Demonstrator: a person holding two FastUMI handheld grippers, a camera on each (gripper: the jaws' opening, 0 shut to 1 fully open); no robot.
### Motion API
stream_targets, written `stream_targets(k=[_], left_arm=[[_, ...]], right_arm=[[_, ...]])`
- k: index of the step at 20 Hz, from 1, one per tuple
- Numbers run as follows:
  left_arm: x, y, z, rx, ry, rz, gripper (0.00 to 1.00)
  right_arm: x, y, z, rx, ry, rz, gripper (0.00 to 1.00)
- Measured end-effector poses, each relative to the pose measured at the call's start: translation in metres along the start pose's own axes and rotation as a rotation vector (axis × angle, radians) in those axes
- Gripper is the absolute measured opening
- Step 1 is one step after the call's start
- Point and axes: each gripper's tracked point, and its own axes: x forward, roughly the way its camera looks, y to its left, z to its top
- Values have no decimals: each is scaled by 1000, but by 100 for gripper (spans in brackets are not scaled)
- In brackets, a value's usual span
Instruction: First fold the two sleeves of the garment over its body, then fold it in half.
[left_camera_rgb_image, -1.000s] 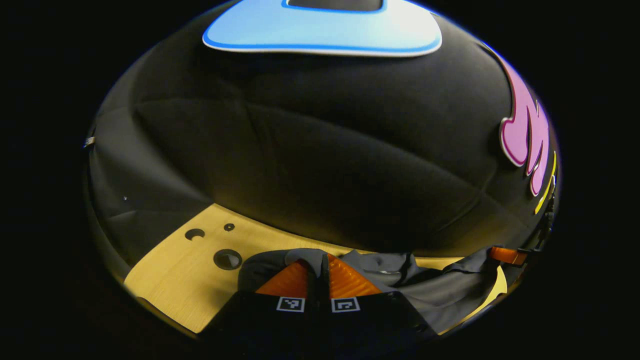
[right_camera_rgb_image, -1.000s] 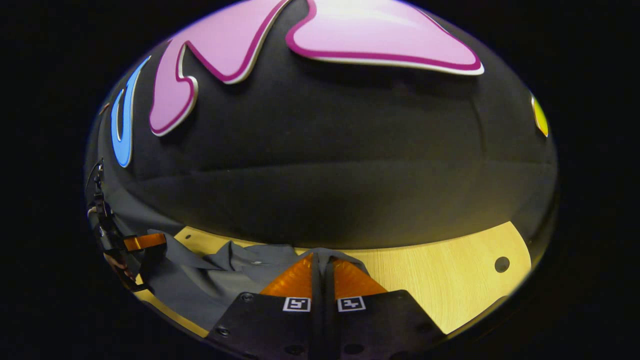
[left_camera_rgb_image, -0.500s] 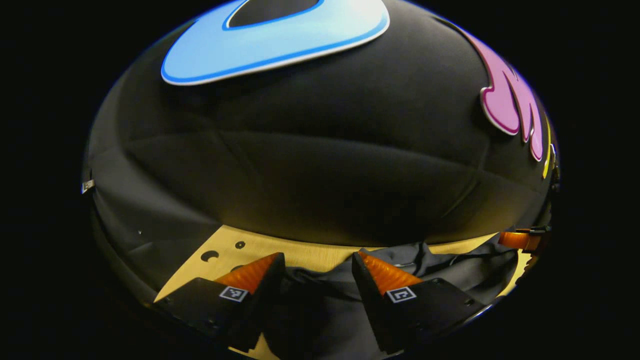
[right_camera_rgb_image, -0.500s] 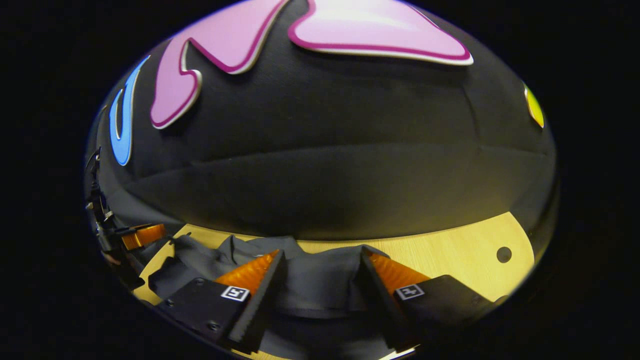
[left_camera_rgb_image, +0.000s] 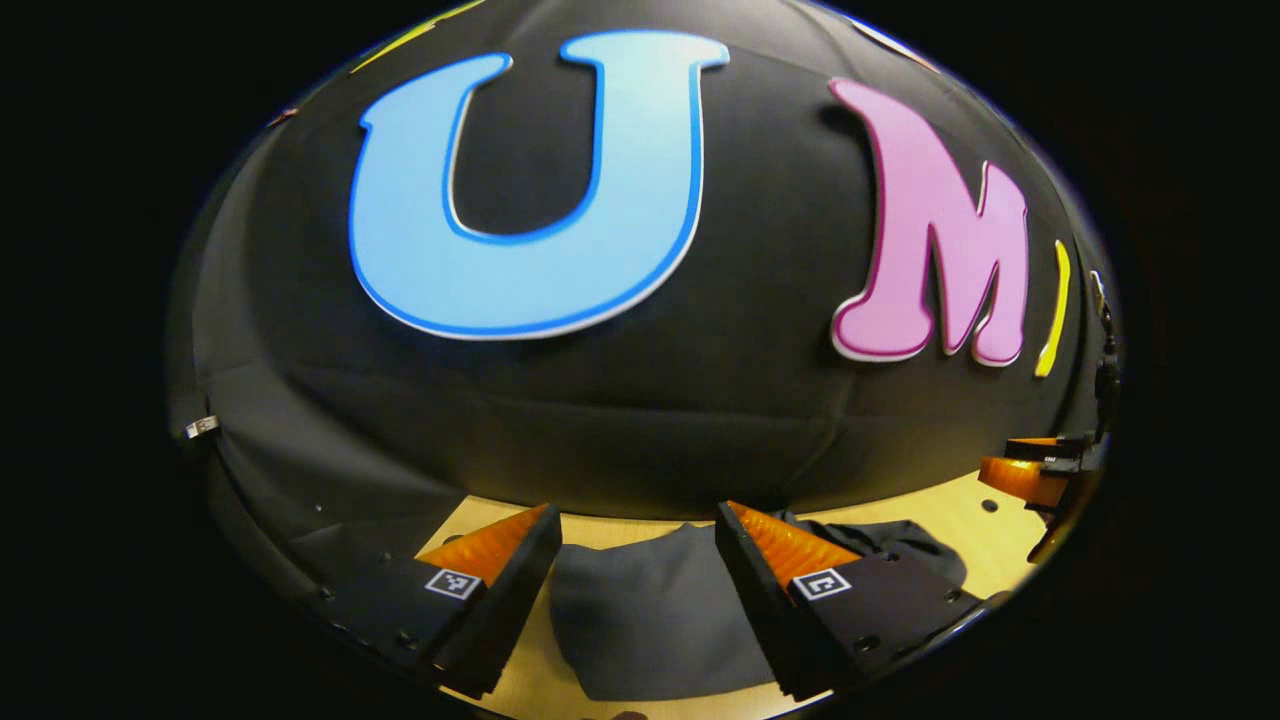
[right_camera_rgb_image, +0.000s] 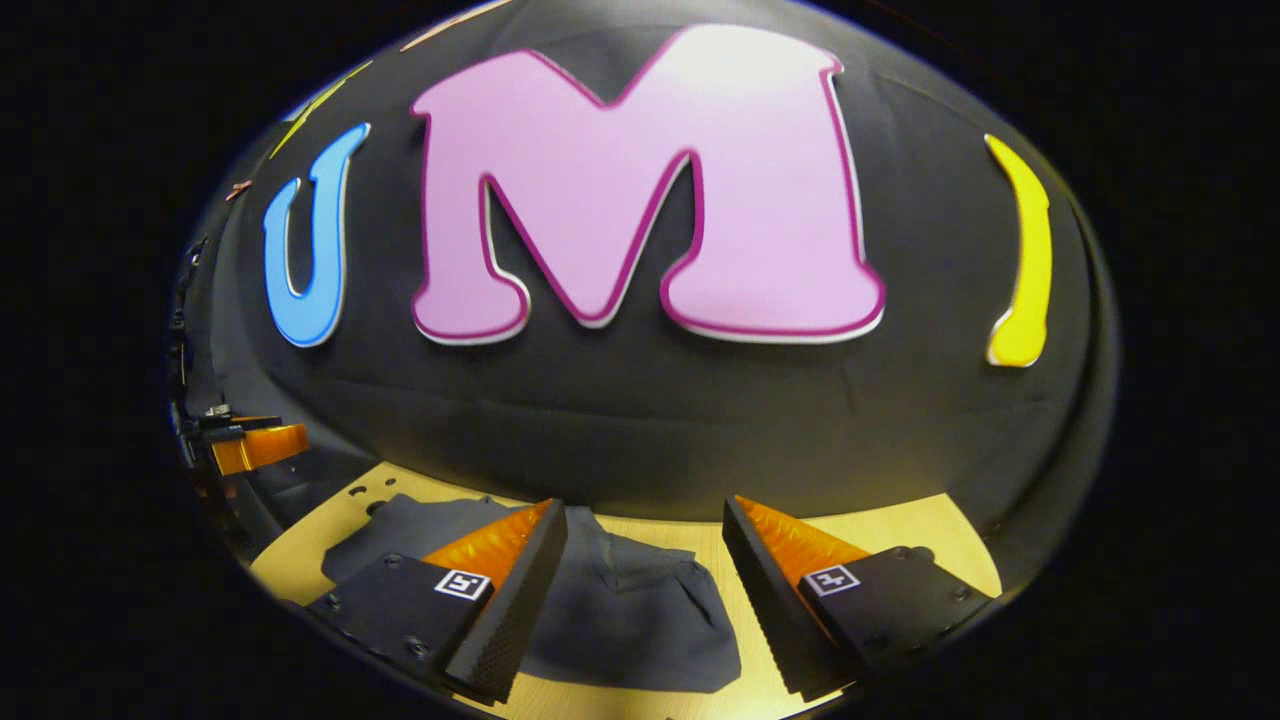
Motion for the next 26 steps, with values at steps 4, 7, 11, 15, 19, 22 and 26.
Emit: stream_targets(k=[4,7,11,15,19,22,26], left_arm=[[-77,0,33,70,-90,-11,97],[-141,0,45,81,-136,6,97],[-217,-21,48,-5,-201,-47,97],[-281,-24,13,-66,-200,-91,97],[-319,-26,-24,-39,-146,-127,96],[-351,-28,-38,-23,-132,-129,96],[-384,-36,-49,-79,-135,-119,95]], right_arm=[[-75,2,34,-7,-74,-57,97],[-142,-1,52,-3,-113,-103,97],[-226,2,60,-10,-151,-152,97],[-289,16,45,-2,-159,-149,97],[-346,41,20,24,-151,-113,97],[-384,52,10,-14,-181,-118,97],[-419,65,-1,-26,-189,-112,96]])
